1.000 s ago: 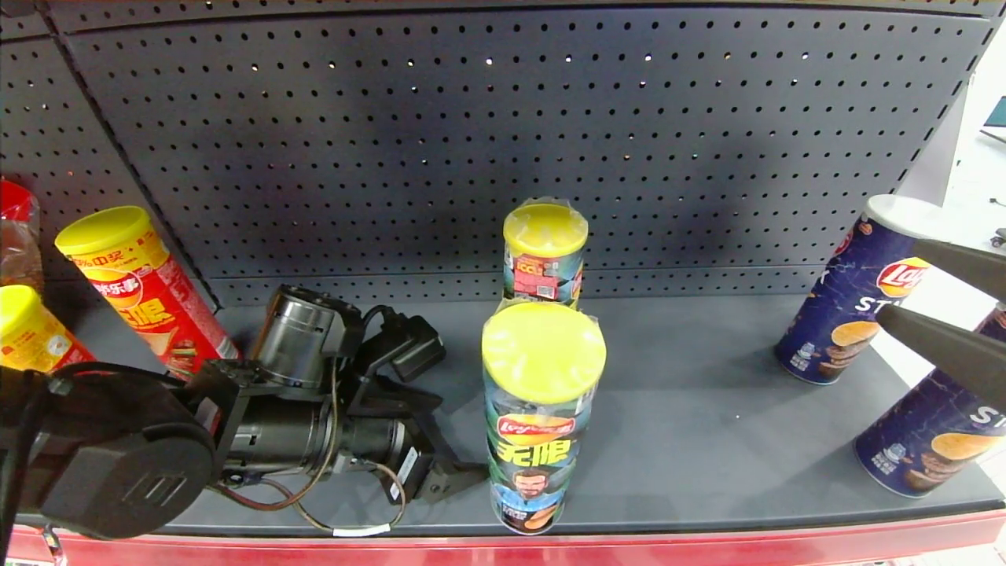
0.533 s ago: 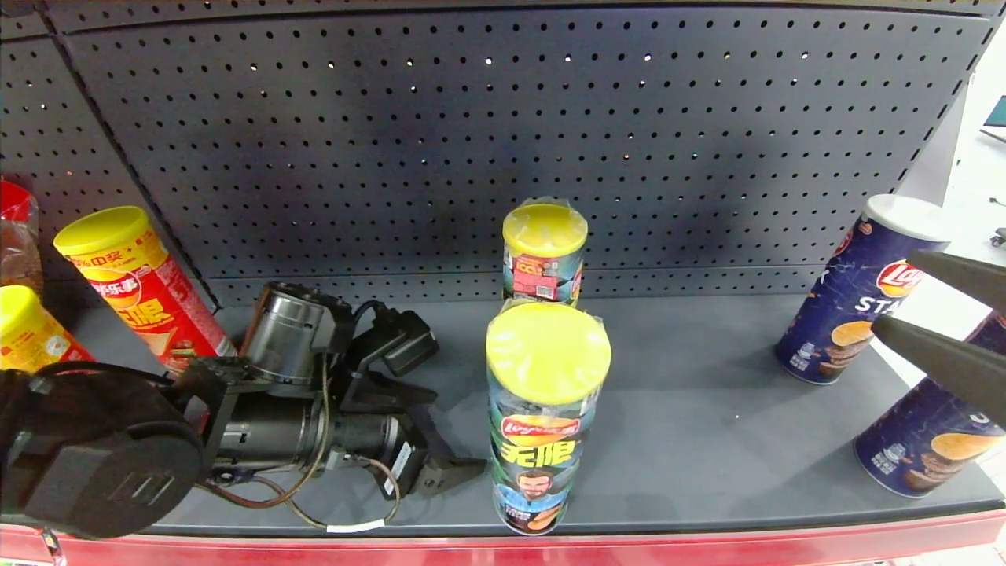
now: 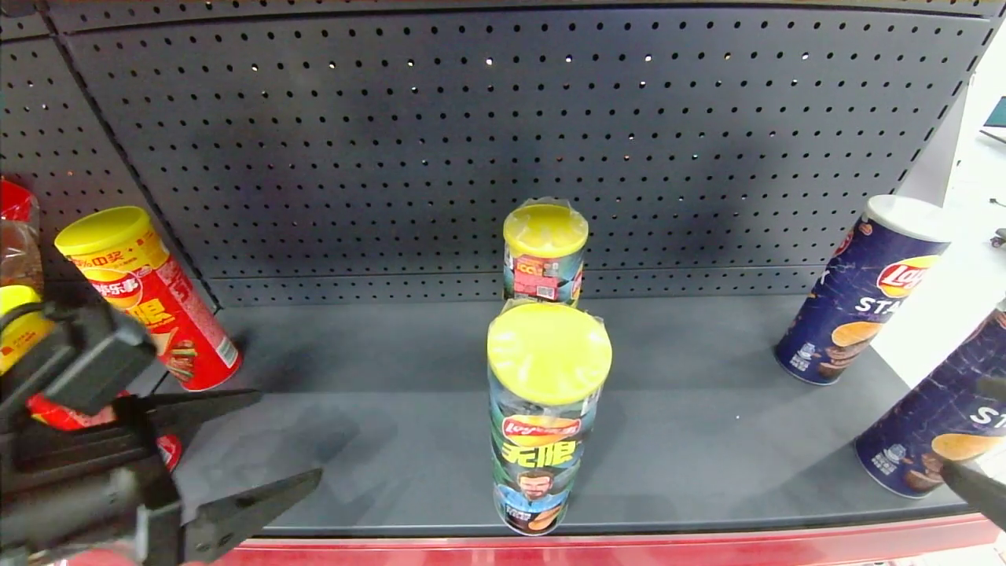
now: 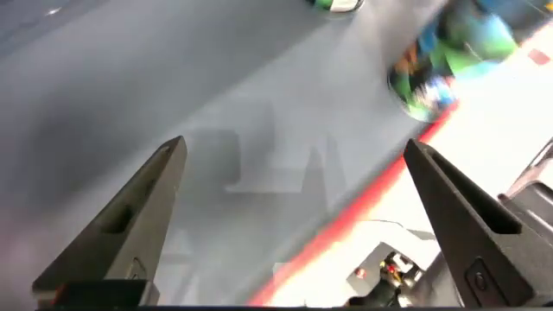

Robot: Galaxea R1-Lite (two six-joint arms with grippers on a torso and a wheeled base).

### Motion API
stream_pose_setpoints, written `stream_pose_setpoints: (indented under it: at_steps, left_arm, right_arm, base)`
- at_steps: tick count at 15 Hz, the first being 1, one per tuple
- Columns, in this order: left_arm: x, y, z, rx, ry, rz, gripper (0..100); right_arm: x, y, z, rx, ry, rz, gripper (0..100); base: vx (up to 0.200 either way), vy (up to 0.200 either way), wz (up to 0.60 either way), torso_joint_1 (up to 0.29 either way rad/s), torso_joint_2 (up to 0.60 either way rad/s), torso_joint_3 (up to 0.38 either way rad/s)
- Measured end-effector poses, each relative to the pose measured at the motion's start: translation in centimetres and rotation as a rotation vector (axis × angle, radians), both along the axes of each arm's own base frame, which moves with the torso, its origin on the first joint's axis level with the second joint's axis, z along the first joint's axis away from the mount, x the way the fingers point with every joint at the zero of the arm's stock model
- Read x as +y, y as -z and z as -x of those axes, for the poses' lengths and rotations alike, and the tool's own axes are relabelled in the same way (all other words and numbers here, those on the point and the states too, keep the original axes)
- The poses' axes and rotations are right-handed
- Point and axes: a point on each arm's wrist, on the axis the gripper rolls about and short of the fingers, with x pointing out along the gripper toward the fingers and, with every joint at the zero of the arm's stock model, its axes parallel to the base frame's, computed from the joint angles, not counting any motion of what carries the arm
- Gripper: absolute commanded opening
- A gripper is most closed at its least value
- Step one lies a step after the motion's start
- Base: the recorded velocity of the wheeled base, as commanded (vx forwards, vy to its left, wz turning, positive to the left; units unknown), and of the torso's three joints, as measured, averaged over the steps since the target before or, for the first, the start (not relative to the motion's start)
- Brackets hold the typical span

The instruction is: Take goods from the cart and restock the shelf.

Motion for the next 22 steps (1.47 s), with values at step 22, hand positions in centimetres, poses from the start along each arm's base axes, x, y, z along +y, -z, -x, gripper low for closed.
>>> stream_pose_setpoints:
  at_steps: [22]
  left_arm:
    - [4.7, 10.8, 14.5, -0.431, -0.644, 0.12, 100]
  right_arm:
    - [-1.5, 12.2, 6.2, 0.029, 0.676, 0.003, 100]
  base:
    - [0.0, 0.0, 0.0, 0.0, 0.0, 0.0]
